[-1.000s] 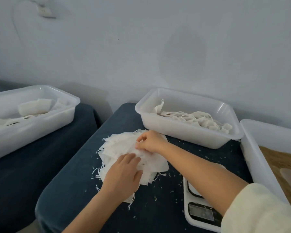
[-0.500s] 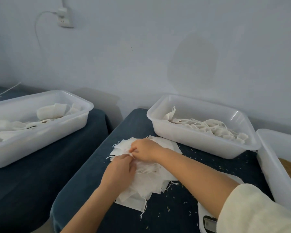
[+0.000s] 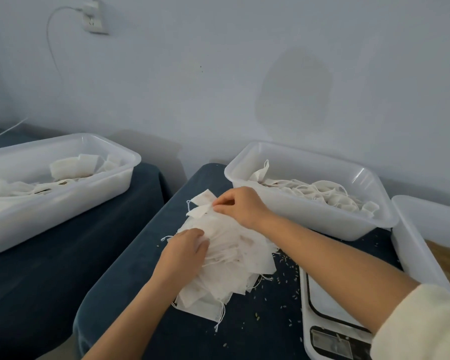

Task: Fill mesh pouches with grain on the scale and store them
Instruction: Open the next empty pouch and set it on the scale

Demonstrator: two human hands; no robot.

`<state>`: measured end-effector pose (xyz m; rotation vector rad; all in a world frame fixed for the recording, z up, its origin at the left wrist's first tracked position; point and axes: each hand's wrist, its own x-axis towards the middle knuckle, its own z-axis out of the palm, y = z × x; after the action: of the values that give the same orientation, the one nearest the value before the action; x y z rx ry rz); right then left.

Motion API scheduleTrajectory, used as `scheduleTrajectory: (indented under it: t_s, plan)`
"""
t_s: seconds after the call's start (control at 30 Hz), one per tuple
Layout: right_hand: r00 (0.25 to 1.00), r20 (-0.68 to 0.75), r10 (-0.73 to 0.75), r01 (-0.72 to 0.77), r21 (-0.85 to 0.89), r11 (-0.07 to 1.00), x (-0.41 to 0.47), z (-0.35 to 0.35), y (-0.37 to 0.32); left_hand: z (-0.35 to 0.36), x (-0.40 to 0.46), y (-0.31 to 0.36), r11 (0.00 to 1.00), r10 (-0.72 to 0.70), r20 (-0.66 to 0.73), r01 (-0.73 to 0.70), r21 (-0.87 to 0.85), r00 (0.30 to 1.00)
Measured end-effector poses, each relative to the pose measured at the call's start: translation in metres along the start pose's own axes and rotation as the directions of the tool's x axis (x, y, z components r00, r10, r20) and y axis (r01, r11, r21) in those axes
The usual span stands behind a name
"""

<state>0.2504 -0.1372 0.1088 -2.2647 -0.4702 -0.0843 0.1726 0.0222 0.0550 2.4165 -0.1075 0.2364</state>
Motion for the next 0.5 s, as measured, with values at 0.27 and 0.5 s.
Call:
scheduleTrajectory:
  t_s: [0.27,0.5]
  plan:
    - [0.991,0.095,0.099,-0.108,0.096,0.989,-0.035,-0.048,0.011,0.004,0.002,0.016,0.998,-0.034,-0.010,0.034,0.045,0.999]
    - [0.966,0.019,0.257,-0.247,0.355,0.902,-0.062,-0.078,0.015,-0.002,0.005,0.030,0.967,0.044,-0.227,0.016,0.256,0.973]
